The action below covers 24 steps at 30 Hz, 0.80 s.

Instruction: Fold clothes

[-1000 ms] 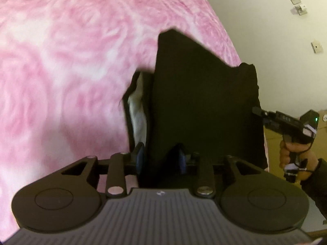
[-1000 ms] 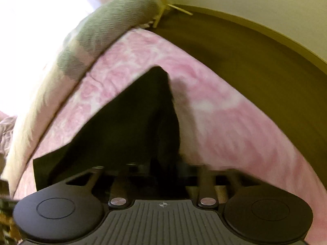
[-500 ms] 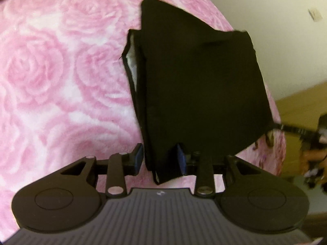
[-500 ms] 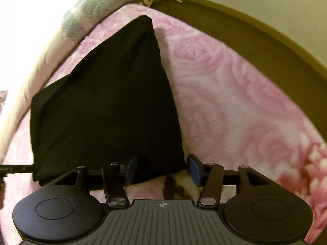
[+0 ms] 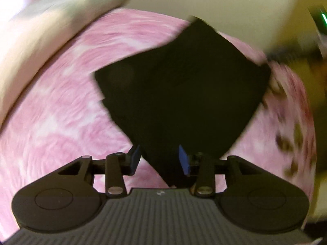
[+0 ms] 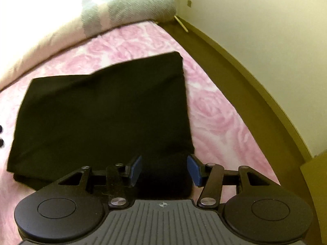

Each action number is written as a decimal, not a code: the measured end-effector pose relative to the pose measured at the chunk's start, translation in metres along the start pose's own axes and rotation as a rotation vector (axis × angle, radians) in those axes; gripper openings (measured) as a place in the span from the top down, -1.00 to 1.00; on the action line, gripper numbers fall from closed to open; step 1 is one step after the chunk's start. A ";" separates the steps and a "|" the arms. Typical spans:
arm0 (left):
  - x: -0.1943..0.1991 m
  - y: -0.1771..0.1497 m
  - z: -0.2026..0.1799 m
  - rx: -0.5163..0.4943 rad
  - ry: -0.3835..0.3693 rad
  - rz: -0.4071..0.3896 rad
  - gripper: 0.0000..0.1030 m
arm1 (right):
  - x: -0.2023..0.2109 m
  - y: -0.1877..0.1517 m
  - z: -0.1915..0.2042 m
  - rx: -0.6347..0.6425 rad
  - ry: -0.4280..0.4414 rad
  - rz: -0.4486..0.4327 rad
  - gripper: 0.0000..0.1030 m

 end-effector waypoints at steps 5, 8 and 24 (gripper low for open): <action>-0.017 0.033 0.002 -0.024 -0.004 -0.087 0.31 | 0.001 0.015 0.024 0.018 0.151 -0.087 -0.02; -0.032 0.064 0.027 0.030 0.025 -0.127 0.34 | -0.021 0.028 0.040 0.044 0.284 -0.081 -0.02; -0.117 0.082 0.090 0.266 0.029 -0.008 0.20 | -0.044 -0.048 0.022 0.129 0.307 0.034 -0.01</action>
Point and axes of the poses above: each gripper's, at about its wrist camera, not at the fingertips, and x roughly against the way its jaws point, z to its left, y to its top, the point moved 5 cm from there along -x, roughly the way its jaws point, and after that the axes turned 6 degrees about y, right-handed, at the moved point
